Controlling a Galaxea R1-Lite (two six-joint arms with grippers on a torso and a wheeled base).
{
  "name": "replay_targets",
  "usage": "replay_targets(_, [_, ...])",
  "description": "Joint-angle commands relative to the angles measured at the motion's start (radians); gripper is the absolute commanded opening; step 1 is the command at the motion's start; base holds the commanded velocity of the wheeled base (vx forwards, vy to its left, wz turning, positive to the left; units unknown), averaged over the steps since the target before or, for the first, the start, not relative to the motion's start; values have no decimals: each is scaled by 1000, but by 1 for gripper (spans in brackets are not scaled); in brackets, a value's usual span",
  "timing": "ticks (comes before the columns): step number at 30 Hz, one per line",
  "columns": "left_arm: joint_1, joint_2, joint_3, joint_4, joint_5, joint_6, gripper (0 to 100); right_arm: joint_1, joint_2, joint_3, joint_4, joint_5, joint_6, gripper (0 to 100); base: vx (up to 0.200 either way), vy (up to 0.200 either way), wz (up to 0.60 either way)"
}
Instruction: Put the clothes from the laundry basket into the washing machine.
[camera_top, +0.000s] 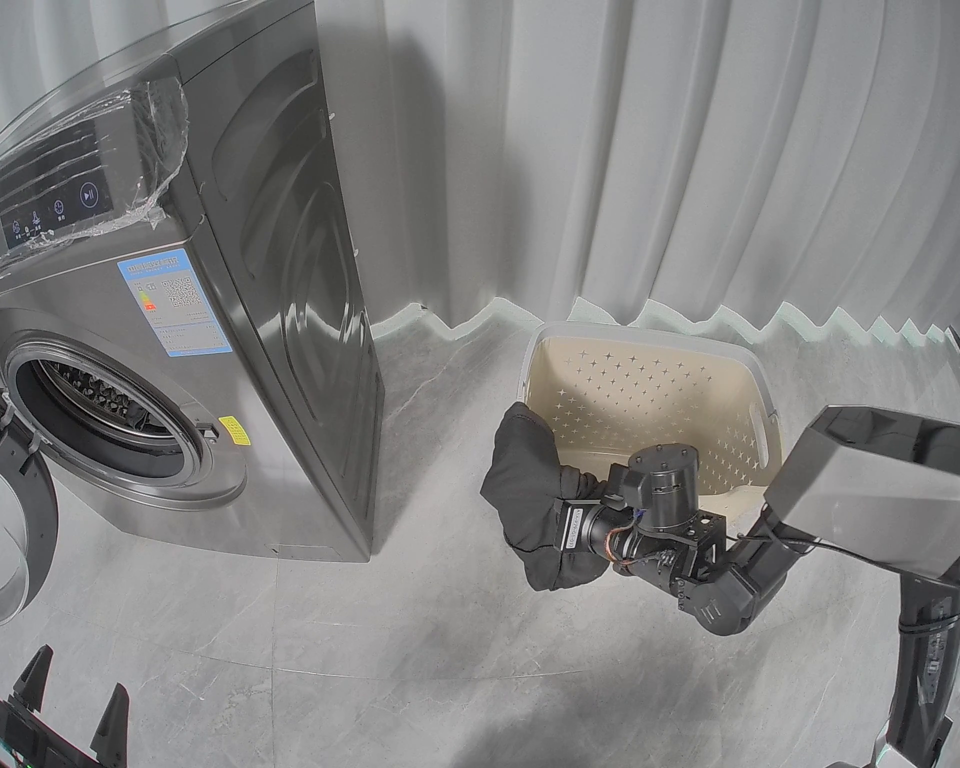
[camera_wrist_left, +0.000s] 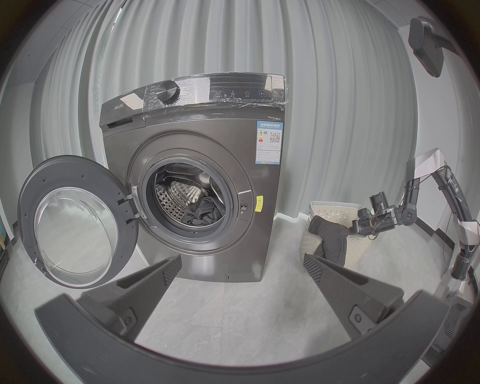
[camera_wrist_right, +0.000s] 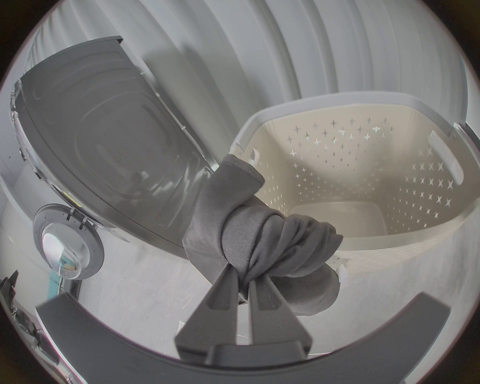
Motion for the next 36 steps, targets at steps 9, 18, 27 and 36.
replay_targets(9, [-1, -16, 15, 0, 1, 1, 100, 82, -514, 283, 4, 15, -131, 0, 0, 0, 0])
replay_targets(18, [-1, -16, 15, 0, 1, 1, 100, 117, -839, 415, 16, 27, -191, 0, 0, 0, 0])
replay_targets(27, [1, -16, 15, 0, 1, 1, 100, 106, -853, 470, 4, 24, -243, 0, -111, 0, 0])
replay_targets(36, [-1, -16, 15, 0, 1, -1, 100, 109, -882, 482, 5, 33, -249, 0, -22, 44, 0])
